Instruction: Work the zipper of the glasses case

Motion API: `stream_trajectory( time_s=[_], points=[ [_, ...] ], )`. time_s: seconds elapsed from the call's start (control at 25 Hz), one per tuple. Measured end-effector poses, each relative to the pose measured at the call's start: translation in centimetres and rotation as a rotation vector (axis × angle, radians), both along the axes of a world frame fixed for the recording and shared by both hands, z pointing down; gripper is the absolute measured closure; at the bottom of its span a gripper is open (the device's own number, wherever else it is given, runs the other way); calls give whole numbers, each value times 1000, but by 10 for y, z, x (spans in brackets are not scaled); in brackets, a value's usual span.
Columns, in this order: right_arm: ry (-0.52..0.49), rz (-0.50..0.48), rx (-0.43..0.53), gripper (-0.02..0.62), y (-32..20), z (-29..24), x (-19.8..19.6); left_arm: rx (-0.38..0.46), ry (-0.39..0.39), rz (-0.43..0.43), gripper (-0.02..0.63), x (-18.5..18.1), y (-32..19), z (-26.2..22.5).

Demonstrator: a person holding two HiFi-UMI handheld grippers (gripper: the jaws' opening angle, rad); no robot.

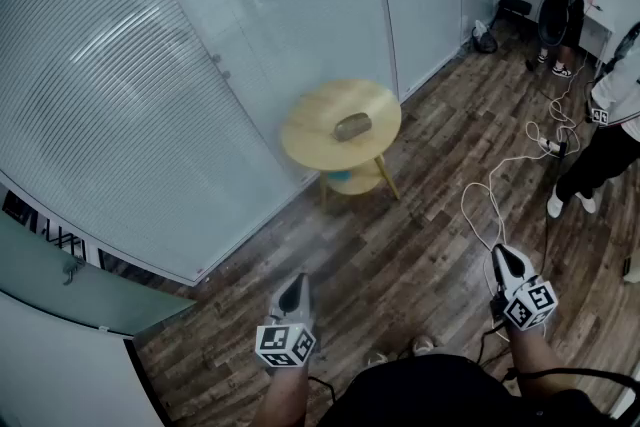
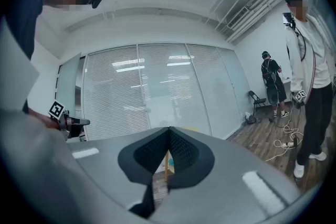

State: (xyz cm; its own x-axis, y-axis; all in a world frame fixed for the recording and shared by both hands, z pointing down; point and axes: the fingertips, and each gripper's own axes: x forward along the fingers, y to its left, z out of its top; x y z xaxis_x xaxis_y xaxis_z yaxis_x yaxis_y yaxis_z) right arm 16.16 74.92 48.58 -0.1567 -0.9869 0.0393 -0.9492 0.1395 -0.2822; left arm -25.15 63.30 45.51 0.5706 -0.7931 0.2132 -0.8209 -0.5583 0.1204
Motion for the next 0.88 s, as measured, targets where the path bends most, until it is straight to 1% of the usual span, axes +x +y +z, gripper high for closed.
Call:
stream_trajectory(
  time_s=[0.28,0.44,0.56,0.64,0.76,0.84,0.88],
  points=[
    [-14,-30,-27,591,-9,12,19,-21,-11,-24,603,20,-2,6],
    [-20,-72,-27,591,-14,21,28,-11,-14,-44,603,34,1,10],
    [-44,-84,-52,591,-28,41,45,-16,-16,-57,603,44,1,14],
    [-53,-92,-78,591,-44,57,51,-35,-37,-65,603,43,-6,23],
    [-78,-164,-94,591,-46,70,37,-70,-77,-82,603,35,-9,39],
    [-80,-205,-89,591,-46,70,36,-60,-71,-76,603,43,-13,40],
    [-77,-210,-90,591,-49,70,39,-50,-64,-65,603,49,-18,39]
  ],
)
